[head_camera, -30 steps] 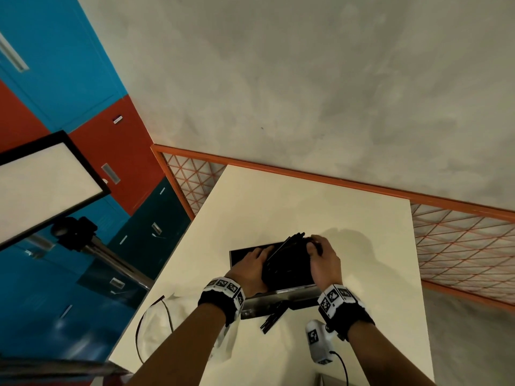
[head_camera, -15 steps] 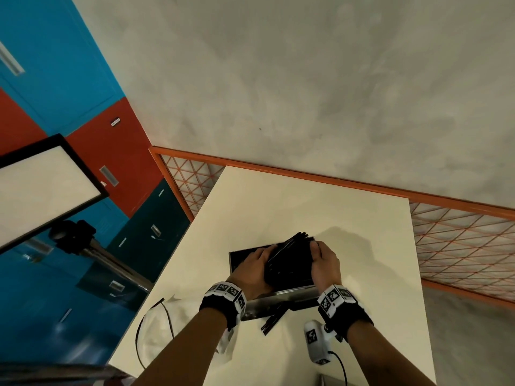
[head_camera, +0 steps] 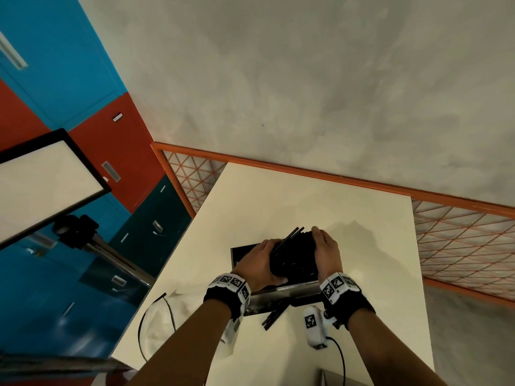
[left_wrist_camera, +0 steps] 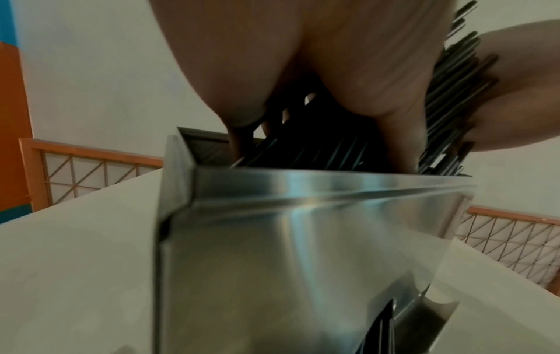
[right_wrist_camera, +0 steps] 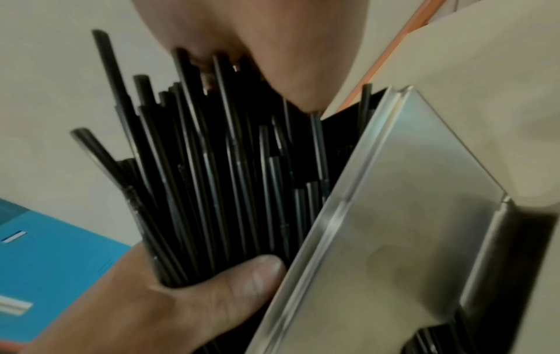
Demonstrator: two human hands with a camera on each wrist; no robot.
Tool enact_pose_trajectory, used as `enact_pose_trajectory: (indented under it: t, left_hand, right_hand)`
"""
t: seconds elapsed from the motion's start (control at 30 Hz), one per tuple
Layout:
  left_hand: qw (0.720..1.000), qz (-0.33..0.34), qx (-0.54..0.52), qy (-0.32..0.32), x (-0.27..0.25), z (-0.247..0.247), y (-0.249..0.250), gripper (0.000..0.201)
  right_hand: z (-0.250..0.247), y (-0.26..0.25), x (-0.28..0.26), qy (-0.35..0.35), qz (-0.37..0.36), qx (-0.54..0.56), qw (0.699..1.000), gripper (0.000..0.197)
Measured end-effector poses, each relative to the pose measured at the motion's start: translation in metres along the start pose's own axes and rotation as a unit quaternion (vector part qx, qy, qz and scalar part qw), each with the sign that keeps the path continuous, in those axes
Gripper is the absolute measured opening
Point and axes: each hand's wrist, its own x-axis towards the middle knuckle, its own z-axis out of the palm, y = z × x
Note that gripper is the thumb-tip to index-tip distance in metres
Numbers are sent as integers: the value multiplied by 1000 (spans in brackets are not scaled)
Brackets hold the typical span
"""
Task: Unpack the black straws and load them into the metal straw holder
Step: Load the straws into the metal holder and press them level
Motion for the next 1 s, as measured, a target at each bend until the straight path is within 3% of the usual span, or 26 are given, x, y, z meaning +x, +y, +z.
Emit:
enact_pose_trajectory:
  t: [0.17,0.23,0.33,0.57,0.73,1.0]
  left_hand:
    - [1000,-17,0,-24,0,3,2,96]
    - [999,-28,-2,-34,0,2,3,97]
    - [998,-38,-12,-43,0,-1,6,101]
    - [999,-18,-5,-38,2,-10,13,89]
    - [997,-8,61,-45,6,-12,24,82]
    - [996,-37,77,-40,7,1,13,90]
  right_hand:
    - [-5,8,-1,-39,112,61,991,69]
    - [-6,7,-2,-34,131,75,988,68]
    - [-5,3,-4,-29,111,79,990,46]
    - [-6,2,-5,-51,70,101,991,46]
    - [-15,9,1,34,40,91,994,38]
    - [-16,9,-12,42,-63,48,996,27]
